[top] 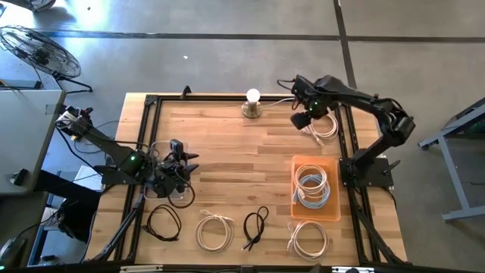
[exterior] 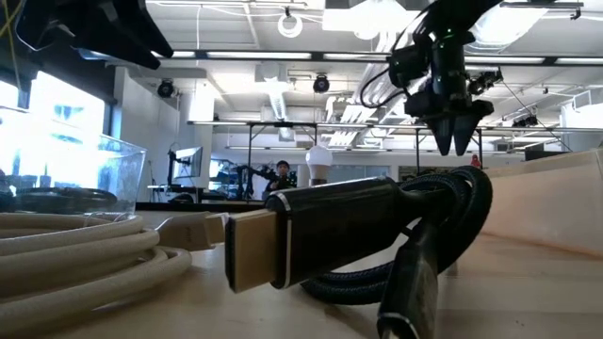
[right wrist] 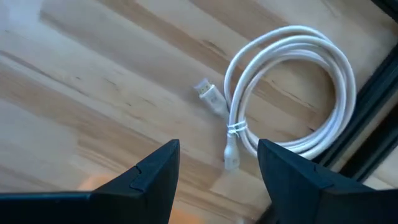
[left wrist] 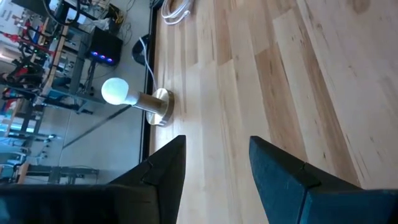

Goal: Pick & Place USB Port
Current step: Put the brown HDMI cable into the orange bin

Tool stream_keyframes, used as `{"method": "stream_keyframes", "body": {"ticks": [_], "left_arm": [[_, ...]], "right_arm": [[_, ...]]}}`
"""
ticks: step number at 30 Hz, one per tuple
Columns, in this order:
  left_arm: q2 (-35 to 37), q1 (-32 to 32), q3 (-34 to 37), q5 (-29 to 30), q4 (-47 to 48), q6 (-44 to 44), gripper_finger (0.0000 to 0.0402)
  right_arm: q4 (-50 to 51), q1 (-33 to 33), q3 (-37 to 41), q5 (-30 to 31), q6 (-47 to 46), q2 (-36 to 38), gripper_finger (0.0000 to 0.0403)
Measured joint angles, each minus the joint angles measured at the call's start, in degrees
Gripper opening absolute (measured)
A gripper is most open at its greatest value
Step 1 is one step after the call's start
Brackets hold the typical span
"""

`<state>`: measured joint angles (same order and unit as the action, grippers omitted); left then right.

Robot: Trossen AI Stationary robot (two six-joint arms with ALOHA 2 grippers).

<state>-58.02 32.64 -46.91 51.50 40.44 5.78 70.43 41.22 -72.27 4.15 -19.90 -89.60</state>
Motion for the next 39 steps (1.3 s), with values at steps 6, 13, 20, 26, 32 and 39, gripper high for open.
{"method": "stream_keyframes", "body": {"ticks": [6,13,20,26,32,39], "left_arm": [[0.0,0.0,0.01,-0.36,0.01,0.04,0.017],[0.0,0.0,0.0,-1.94,0.16,0.01,0.017],[0.0,0.0,0.02,-0.62,0.21,1.55,0.017],[0.0,0.0,0.02,0.1,0.58,1.79,0.017],[0.0,0.0,0.01,0.57,0.57,3.51,0.017],[0.0,0.0,0.02,0.73,1.47,3.58,0.017]], "right_arm": [[-2.53,5.35,-0.04,-1.34,0.6,-2.21,0.0208],[-3.98,8.69,-0.04,-0.53,-0.08,-10.57,0.0208],[-4.23,8.49,-0.04,-0.25,-0.66,-14.68,0.0208],[-4.31,8.49,-0.04,-0.08,-0.7,-15.13,0.0208],[-4.89,8.49,-0.02,-0.12,0.34,-15.13,0.0208],[-5.19,8.49,0.01,-0.94,0.83,-15.13,0.0208]]}}
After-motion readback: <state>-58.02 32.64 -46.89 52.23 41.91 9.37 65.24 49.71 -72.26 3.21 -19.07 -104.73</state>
